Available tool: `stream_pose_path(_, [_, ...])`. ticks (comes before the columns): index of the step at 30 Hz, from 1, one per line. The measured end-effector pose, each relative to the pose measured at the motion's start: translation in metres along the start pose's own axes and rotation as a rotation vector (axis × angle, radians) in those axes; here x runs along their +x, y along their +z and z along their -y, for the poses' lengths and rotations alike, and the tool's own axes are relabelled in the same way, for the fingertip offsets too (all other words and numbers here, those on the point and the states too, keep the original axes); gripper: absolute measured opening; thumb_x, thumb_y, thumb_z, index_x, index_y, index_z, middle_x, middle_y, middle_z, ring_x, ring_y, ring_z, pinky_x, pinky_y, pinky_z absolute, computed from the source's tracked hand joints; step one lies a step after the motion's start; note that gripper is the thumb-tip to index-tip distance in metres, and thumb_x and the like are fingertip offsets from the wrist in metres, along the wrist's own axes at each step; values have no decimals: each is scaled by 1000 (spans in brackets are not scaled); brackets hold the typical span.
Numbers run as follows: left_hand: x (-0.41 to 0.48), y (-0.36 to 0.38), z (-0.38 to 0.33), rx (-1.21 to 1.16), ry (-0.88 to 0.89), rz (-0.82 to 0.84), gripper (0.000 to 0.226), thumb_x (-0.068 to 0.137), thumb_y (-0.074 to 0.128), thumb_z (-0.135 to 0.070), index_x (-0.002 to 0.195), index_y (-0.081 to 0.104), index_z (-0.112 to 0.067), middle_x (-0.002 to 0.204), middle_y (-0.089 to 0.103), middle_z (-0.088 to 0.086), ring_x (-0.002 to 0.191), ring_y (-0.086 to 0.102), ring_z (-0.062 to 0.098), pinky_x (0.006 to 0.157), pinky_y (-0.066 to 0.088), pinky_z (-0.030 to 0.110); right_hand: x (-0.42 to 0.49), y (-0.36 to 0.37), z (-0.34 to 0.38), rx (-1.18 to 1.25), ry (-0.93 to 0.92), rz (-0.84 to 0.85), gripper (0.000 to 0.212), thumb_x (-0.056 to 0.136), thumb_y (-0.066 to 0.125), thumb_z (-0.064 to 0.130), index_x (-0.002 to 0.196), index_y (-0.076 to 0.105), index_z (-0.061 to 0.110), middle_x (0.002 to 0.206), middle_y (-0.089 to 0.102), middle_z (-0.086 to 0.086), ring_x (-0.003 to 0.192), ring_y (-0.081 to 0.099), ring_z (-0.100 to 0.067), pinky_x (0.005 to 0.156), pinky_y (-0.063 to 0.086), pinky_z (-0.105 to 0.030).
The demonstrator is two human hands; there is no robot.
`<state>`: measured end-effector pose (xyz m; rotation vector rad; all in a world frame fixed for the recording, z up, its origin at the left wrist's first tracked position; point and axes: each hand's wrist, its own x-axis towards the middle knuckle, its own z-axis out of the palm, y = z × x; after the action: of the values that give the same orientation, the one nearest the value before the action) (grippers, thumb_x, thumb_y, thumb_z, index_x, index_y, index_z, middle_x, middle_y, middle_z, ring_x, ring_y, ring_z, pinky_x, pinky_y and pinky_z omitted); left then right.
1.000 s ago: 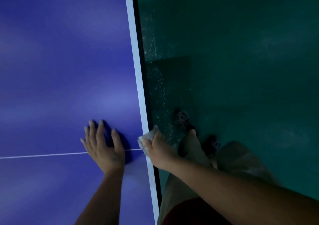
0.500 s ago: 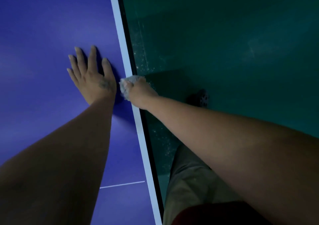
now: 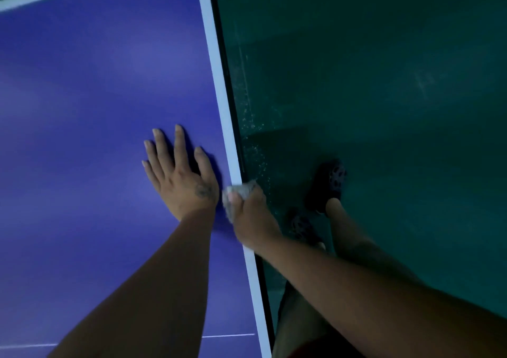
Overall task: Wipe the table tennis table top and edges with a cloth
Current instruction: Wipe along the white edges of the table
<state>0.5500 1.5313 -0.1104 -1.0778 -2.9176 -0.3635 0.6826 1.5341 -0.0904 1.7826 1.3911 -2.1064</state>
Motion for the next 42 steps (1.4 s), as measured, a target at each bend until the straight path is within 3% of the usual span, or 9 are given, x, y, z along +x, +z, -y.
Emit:
stream_pose_path(3, [2, 5, 2, -7, 9, -28, 56, 109, 50, -41, 164, 46, -30, 176, 31, 5, 165, 22, 28, 133, 15, 53, 55, -21, 65, -14, -150, -50, 37, 113, 48, 39, 81, 50, 20, 79, 57, 1, 64, 53, -13, 64, 43, -25])
stream_pose_path(8, [3, 9, 6, -9, 26, -56, 56, 108, 52, -39, 163, 46, -31, 176, 31, 5, 165, 23, 27, 133, 17, 54, 104, -41, 136, 54, -292, -15, 48, 115, 44, 27, 67, 43, 24, 55, 44, 15, 43, 36, -1, 50, 32, -17])
stream_pose_path(13, [5, 6, 5, -17, 30, -39, 55, 108, 50, -38, 162, 48, -29, 176, 31, 6, 165, 22, 27, 132, 18, 55, 52, -25, 69, -98, -98, -20, 39, 111, 48, 45, 123, 56, 8, 115, 62, -16, 101, 64, -28, 94, 53, -42])
stream_pose_path(18, [4, 4, 2, -11, 28, -9, 54, 110, 47, -37, 163, 47, -28, 176, 29, 5, 166, 20, 27, 133, 16, 55, 10, -10, 29, -35, 71, 4, 62, 112, 46, 43, 158, 34, 5, 153, 45, -17, 139, 50, -32, 117, 42, -45])
stream_pose_path(23, [5, 4, 2, -15, 21, -23, 54, 109, 49, -35, 162, 49, -26, 175, 32, 8, 165, 23, 29, 133, 17, 54, 65, -22, 88, -30, -54, -31, 41, 113, 43, 45, 112, 57, 7, 106, 58, -13, 90, 57, -24, 81, 50, -40])
stream_pose_path(30, [4, 1, 0, -10, 9, 8, 53, 109, 48, -33, 162, 49, -25, 175, 32, 6, 165, 22, 27, 133, 17, 54, 127, -62, 171, 80, -249, 84, 48, 115, 47, 30, 68, 46, 20, 60, 47, 3, 48, 43, -10, 49, 38, -23])
stream_pose_path(33, [7, -2, -10, -47, -43, 12, 51, 108, 51, -27, 158, 54, -18, 172, 38, 9, 163, 28, 30, 132, 21, 55, 106, -58, 139, -36, -148, 171, 39, 114, 46, 42, 109, 61, 6, 101, 60, -20, 83, 60, -28, 79, 49, -43])
stream_pose_path(35, [20, -4, -18, -102, -106, -32, 50, 107, 55, -22, 155, 56, -10, 167, 44, 13, 159, 36, 32, 129, 28, 56, 81, -56, 109, -271, -15, 161, 74, 110, 43, 57, 163, 27, 7, 157, 44, -22, 134, 56, -40, 111, 45, -49])
stream_pose_path(42, [176, 17, -72, -188, -245, -56, 64, 110, 51, -40, 168, 32, -21, 177, 28, 2, 164, 22, 22, 133, 14, 40, 51, -49, 75, -274, -31, 185, 83, 112, 39, 54, 171, -7, 20, 178, 13, -3, 158, 31, -28, 127, 31, -41])
